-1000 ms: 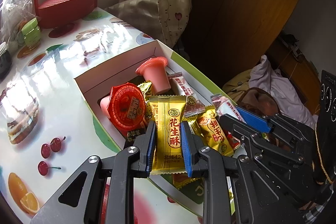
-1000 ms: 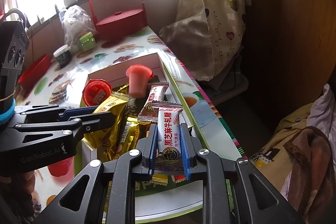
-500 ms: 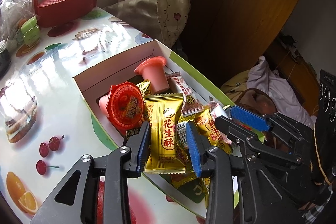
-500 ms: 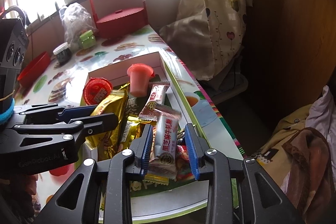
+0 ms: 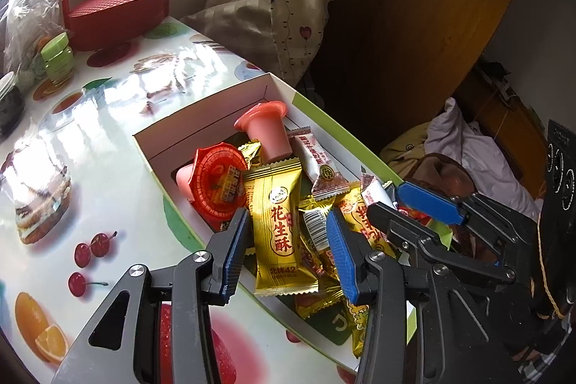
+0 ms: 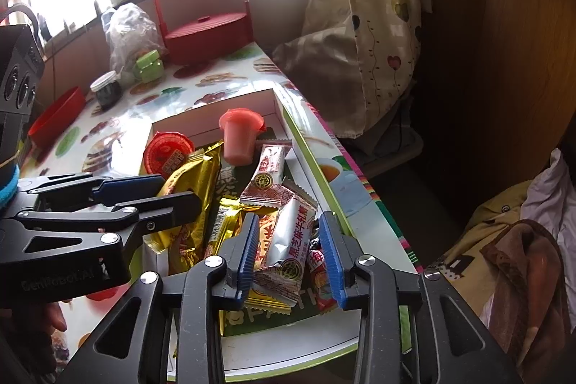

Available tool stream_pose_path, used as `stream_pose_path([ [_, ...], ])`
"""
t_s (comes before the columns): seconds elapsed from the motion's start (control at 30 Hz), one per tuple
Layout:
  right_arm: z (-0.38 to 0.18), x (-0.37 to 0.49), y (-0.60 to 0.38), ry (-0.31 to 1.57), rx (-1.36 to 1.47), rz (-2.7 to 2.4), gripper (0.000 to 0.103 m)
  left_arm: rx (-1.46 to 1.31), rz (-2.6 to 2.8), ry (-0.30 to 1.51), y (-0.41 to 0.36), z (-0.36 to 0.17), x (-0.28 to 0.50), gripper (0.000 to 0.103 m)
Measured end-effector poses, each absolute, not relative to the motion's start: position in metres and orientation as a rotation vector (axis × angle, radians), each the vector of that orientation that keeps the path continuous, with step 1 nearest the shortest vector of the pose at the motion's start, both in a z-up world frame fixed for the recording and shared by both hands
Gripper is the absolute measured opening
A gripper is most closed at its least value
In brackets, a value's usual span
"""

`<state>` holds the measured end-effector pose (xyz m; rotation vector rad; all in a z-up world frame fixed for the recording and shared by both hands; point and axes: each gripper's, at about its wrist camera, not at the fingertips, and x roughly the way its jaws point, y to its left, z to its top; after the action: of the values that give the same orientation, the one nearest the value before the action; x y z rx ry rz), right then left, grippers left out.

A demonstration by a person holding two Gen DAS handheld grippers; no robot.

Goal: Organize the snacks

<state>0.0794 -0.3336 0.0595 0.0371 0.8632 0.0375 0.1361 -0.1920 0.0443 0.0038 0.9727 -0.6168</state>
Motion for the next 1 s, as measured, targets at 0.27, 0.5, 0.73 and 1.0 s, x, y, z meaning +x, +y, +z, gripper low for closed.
stream_pose_path([
  [0.27,0.063,0.071,-0.331,0.849,0.038,0.026,0.048,-0.009,-0.591,0.951,-0.183,0.049,0.128,0.045],
  [0.5,0.069,0.064,-0.324,0.834,0.038,0.021,0.05,-0.001,-0.575,0.917,-0.174,0.056,0.115,0.046],
  [0.73,0.073,0.054,-0.319,0.825,0.036,0.008,0.053,0.002,-0.54,0.876,-0.161,0.064,0.1,0.046],
  [1.0,0.077,0.038,-0.308,0.807,0.039,0.006,0.054,0.028,-0.501,0.856,-0.146,0.06,0.08,0.046],
])
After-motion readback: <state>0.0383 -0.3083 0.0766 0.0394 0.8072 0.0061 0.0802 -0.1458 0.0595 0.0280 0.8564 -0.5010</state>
